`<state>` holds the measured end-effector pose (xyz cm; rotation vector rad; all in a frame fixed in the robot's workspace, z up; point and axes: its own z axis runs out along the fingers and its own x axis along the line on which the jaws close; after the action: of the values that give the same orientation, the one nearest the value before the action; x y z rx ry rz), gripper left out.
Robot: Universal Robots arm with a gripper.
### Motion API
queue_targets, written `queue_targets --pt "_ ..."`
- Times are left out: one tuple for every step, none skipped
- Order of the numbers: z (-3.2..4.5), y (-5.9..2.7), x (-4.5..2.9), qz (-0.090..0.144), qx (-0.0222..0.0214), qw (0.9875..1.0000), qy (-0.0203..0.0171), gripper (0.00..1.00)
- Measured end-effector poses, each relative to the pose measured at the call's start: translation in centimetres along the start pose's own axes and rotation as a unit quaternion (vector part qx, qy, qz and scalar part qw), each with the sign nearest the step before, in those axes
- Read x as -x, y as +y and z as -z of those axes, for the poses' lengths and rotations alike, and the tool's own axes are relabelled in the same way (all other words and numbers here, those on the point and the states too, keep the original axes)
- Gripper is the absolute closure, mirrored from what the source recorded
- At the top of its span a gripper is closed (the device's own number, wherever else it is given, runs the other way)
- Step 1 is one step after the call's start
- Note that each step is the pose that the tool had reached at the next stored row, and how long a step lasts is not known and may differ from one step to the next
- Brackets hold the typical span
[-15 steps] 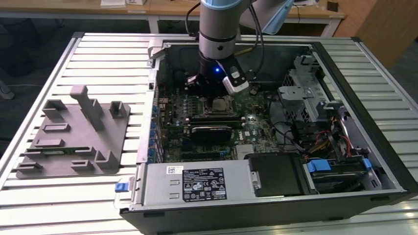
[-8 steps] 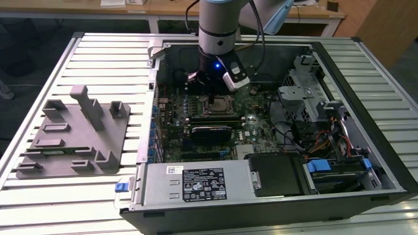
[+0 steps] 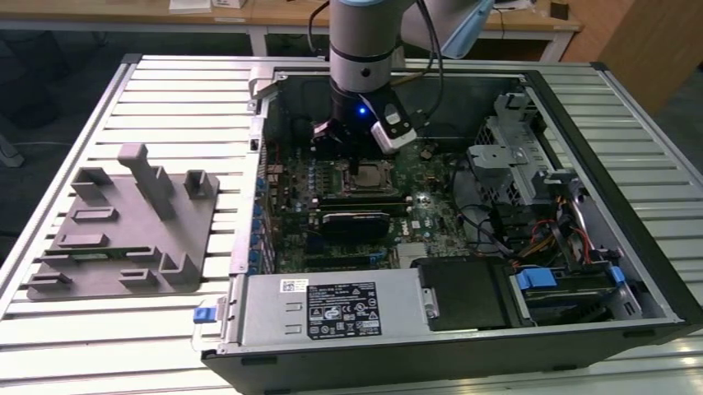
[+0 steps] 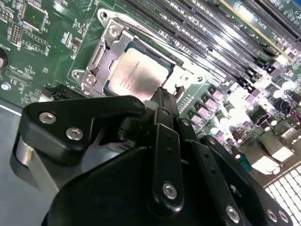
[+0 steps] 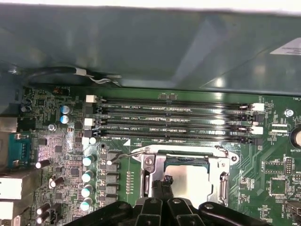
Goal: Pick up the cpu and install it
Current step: 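Close the cpu cover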
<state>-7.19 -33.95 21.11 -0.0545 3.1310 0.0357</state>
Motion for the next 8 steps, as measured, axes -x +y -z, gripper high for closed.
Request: queue_targets --pt "0.00 0.00 -0.05 0.000 -0.0001 1.0000 -0.0011 0.89" --pt "0.00 0.01 -0.06 0.000 0.0000 1.0000 -0.0015 0.89" --pt "0.05 0.00 -0.07 0.000 -0.0001 1.0000 -0.0014 0.89" --pt "0.17 0.00 -0.07 0.000 -0.0001 1.0000 -0.0014 0.89" --pt "0.35 0.01 -0.07 0.000 -0.0001 1.0000 -0.0014 0.89" --pt "0.56 0.01 -0.06 0.000 0.0000 1.0000 -0.0015 0.89" --pt "0.78 0.02 -0.06 0.000 0.0000 1.0000 -0.0015 0.89" --pt "1.01 0.02 -0.06 0.000 0.0000 1.0000 -0.0015 0.89"
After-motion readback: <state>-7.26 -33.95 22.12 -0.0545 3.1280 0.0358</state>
